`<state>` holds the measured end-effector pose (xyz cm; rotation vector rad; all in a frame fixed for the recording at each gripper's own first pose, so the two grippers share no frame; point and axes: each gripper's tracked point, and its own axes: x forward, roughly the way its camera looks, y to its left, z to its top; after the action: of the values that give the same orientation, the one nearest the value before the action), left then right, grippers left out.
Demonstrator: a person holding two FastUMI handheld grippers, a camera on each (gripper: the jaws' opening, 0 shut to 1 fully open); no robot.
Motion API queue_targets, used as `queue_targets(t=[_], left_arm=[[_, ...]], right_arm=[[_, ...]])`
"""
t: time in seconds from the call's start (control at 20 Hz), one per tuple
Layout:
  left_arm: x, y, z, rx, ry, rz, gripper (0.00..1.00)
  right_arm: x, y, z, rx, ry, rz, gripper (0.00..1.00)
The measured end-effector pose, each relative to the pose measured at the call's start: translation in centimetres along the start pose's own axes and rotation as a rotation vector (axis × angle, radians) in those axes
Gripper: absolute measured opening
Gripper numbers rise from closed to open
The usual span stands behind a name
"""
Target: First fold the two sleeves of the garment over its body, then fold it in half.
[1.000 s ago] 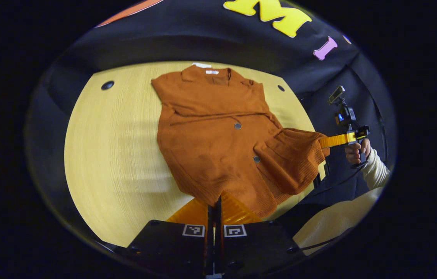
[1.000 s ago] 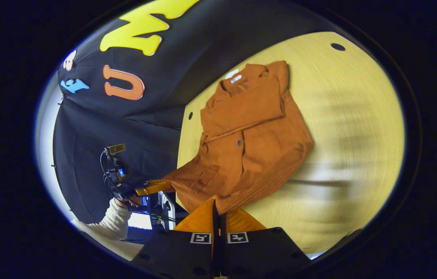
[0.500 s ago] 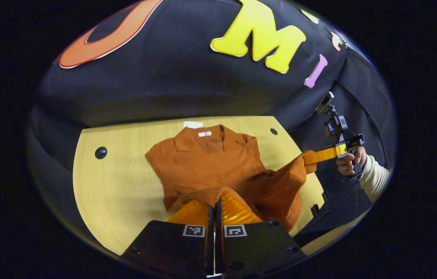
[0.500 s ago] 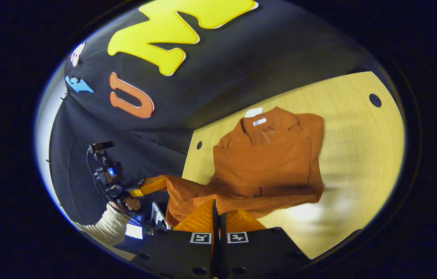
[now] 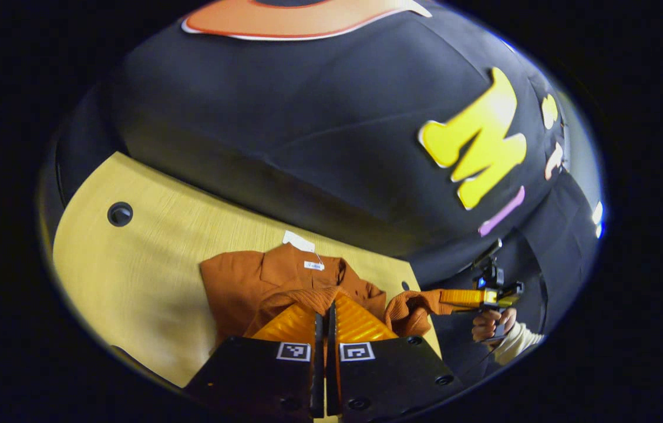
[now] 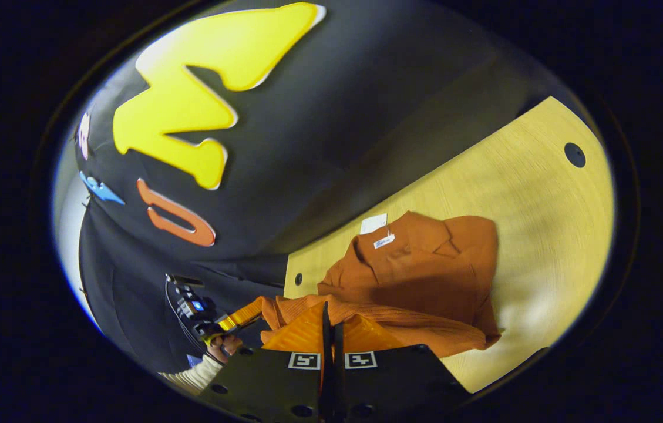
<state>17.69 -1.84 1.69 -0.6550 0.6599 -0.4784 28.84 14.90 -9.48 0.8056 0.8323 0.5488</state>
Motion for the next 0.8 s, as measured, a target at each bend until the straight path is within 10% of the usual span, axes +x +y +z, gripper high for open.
queue_targets(t=[0.6, 0.8], left_arm=[[-9.4, 7.3, -2.8, -0.764, -0.429, 0.070, 0.05], [-14.3, 4.5, -5.7, -0.846, -0.496, 0.062, 0.08]], right_arm=[[6.2, -12.8, 7.0, 0.557, -0.377, -0.084, 0.00], [5.2, -13.8, 7.7, 0.775, -0.554, -0.054, 0.05]])
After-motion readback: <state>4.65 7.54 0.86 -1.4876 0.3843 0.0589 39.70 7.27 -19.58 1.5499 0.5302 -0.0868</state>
